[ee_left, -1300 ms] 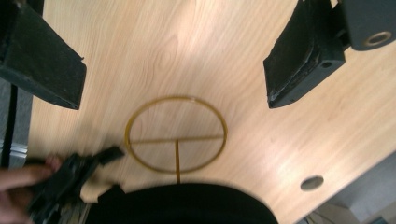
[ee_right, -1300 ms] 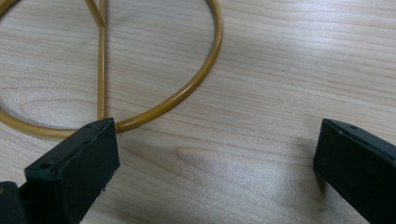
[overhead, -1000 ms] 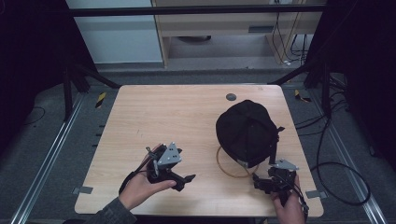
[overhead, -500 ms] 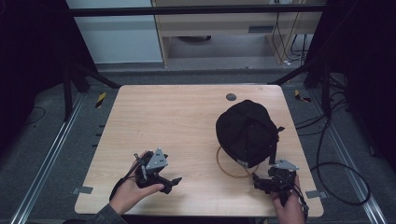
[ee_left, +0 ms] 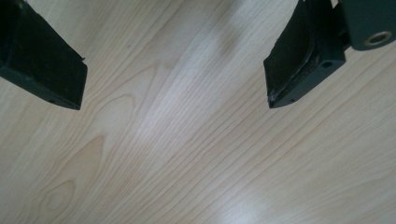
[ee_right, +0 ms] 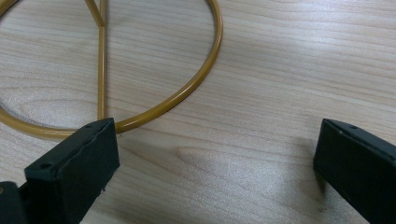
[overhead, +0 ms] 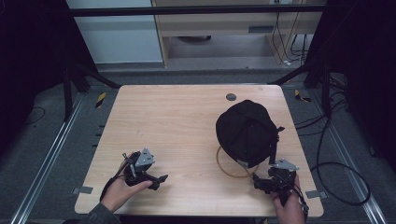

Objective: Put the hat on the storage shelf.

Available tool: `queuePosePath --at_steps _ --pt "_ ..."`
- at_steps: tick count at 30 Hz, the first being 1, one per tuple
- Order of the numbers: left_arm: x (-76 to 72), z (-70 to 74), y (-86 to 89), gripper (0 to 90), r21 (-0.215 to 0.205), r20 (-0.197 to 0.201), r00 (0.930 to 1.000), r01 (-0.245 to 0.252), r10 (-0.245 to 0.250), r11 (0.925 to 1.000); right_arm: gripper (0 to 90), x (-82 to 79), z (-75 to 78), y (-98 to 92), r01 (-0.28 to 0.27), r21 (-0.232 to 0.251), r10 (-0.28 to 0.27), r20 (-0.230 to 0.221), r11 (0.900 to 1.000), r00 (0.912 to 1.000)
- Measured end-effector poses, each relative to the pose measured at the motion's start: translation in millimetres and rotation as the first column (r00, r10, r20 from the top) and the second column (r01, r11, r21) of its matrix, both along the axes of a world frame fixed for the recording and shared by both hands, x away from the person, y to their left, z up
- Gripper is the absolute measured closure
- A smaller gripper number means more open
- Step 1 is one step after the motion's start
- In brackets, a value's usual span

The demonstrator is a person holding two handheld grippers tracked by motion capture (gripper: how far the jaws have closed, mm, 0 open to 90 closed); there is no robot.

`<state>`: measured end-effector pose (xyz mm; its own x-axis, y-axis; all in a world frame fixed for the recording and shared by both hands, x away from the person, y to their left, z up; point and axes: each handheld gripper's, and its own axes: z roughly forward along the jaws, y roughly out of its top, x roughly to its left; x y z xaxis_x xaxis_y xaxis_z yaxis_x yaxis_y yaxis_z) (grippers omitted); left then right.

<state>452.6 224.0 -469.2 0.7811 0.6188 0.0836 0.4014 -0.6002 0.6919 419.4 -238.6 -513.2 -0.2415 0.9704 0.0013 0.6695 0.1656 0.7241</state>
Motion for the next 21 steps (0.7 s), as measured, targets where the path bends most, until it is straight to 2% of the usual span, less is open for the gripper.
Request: queuePosePath --at_steps 5,10,21 --pt "5.0 -7.1 11.1 5.5 0.012 -0.011 0.9995 -0.029 0.030 0.9995 0.3 0.0 0.0 -0.1 0.000 -0.001 0.000 0.000 1.000 1.0000" --pt "14.5 -19.9 27.2 5.5 0.019 -0.030 0.9965 -0.078 0.078 0.9968 0.3 0.0 0.0 0.0 0.000 0.000 0.000 0.000 1.000 1.0000" --pt "26.4 -31.9 44.0 4.9 0.004 -0.047 0.9891 -0.140 0.140 0.9902 0.3 0.0 0.0 -0.1 0.000 0.000 0.000 0.000 1.000 1.0000"
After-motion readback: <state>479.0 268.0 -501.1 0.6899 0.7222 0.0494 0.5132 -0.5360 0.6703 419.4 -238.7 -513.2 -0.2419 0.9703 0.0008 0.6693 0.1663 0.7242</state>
